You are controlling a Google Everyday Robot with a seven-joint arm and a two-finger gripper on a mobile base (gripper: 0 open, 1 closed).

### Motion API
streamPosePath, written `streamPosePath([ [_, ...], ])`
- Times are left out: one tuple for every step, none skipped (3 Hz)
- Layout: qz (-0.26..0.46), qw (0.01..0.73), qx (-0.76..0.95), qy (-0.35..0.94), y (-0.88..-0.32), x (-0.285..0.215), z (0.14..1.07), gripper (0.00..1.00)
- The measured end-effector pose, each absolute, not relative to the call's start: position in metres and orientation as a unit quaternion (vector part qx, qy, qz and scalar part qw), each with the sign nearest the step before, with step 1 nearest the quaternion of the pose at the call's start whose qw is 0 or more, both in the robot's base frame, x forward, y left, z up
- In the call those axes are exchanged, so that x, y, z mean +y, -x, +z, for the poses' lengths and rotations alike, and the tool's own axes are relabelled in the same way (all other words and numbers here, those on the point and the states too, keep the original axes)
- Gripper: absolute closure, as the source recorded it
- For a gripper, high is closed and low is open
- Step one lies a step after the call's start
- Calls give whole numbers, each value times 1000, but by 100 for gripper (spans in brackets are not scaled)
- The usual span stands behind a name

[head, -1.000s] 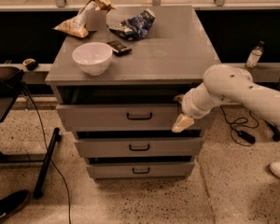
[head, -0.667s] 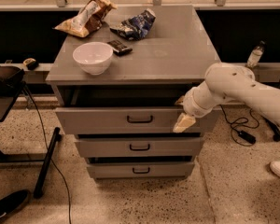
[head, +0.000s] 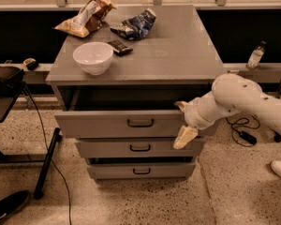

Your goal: Open top drawer

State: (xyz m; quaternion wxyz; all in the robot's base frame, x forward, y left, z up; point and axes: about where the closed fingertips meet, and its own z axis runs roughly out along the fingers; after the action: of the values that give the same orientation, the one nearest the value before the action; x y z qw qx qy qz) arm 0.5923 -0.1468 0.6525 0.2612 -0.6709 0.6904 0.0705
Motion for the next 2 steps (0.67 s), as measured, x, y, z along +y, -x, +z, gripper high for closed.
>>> streamPosePath([
  [71, 260, 692, 670, -590, -149, 657, 0],
  [71, 260, 692, 670, -590, -149, 657, 0],
])
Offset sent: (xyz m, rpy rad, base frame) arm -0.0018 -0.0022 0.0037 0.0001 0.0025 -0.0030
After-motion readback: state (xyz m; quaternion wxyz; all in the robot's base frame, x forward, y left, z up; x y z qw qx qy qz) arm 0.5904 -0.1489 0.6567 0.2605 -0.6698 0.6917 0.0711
